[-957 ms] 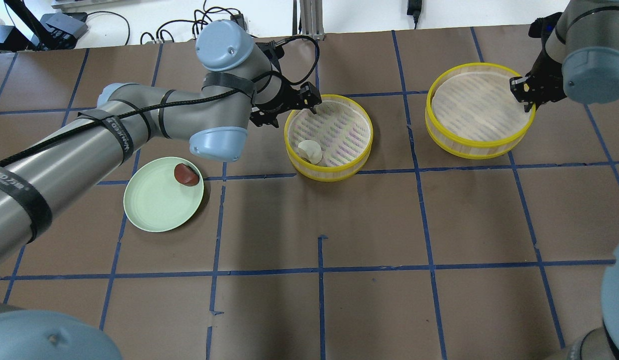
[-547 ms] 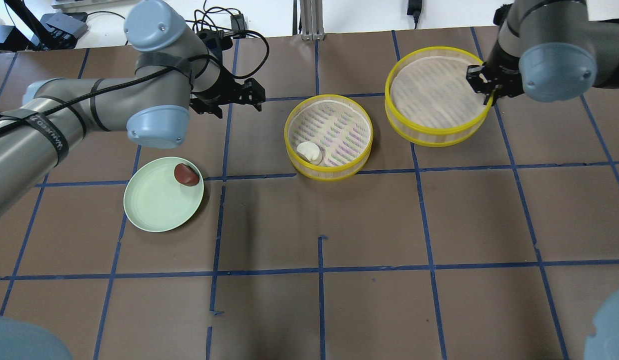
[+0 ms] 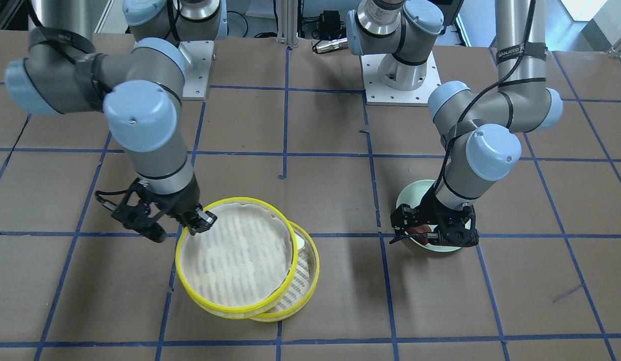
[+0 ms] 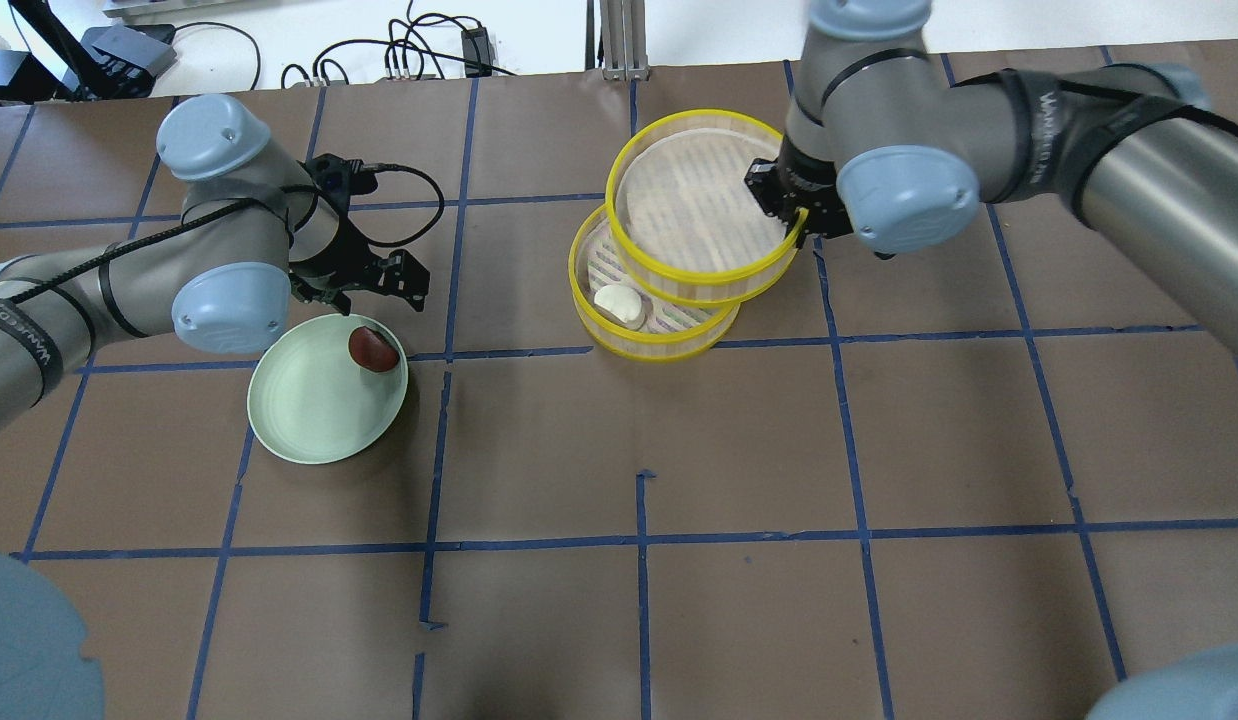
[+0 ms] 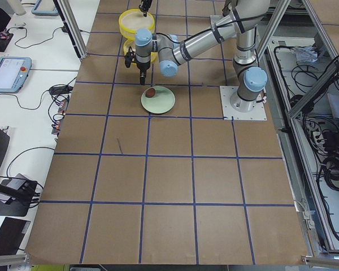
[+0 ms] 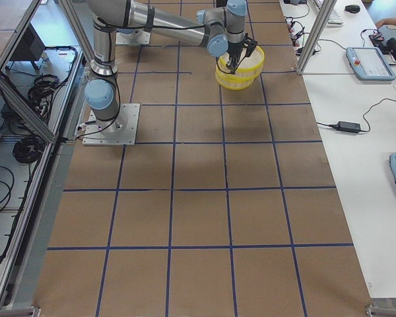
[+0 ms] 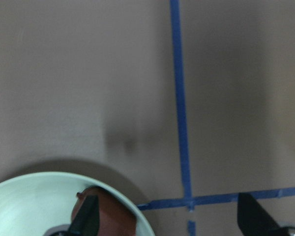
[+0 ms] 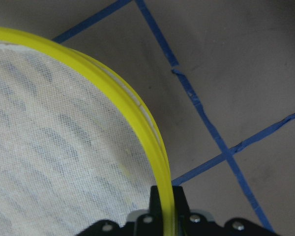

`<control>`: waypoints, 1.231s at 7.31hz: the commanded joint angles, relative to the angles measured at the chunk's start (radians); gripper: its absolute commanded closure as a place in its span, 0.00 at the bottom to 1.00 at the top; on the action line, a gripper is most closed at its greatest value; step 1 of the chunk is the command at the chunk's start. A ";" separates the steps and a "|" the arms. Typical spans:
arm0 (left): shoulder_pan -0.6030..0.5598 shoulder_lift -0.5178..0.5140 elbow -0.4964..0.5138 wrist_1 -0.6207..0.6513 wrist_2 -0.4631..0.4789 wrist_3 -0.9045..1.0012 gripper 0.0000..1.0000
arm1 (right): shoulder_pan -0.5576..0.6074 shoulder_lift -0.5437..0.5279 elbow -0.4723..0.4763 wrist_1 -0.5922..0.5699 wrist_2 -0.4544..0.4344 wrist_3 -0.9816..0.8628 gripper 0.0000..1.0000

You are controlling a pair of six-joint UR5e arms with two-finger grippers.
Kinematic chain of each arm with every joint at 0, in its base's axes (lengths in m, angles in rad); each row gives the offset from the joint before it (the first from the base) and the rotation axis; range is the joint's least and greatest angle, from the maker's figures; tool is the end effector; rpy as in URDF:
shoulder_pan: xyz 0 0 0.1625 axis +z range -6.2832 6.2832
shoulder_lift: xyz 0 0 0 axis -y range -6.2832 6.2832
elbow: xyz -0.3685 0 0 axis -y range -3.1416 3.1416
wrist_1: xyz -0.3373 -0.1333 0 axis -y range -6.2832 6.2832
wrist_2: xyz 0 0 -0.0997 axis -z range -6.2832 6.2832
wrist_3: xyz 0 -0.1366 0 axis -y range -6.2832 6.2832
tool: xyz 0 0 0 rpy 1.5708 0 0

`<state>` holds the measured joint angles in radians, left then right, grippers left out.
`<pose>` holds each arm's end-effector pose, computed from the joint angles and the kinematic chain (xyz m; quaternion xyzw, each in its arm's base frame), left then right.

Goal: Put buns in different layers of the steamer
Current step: 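Restack the top tier with the right gripper while the left returns to the plate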

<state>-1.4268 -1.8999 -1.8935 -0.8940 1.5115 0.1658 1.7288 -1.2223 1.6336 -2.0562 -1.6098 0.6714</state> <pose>-0.0696 -0.5055 0.1728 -0.0113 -0.9994 0.0169 0.0274 0.2121 -0.5176 0.2453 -0.2544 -0.9662 0.0418 0.0029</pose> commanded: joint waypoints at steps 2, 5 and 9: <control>0.012 -0.028 -0.021 0.003 0.045 0.009 0.00 | 0.060 0.061 0.009 -0.029 0.004 0.051 0.92; 0.014 -0.042 -0.024 0.006 0.059 0.011 0.43 | 0.058 0.064 0.006 -0.032 -0.007 0.051 0.92; 0.011 -0.016 -0.007 0.016 0.124 -0.008 0.98 | 0.057 0.069 0.009 -0.033 -0.059 0.045 0.91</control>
<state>-1.4146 -1.9310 -1.9140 -0.8842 1.6338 0.1653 1.7857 -1.1559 1.6406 -2.0882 -1.6675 0.7131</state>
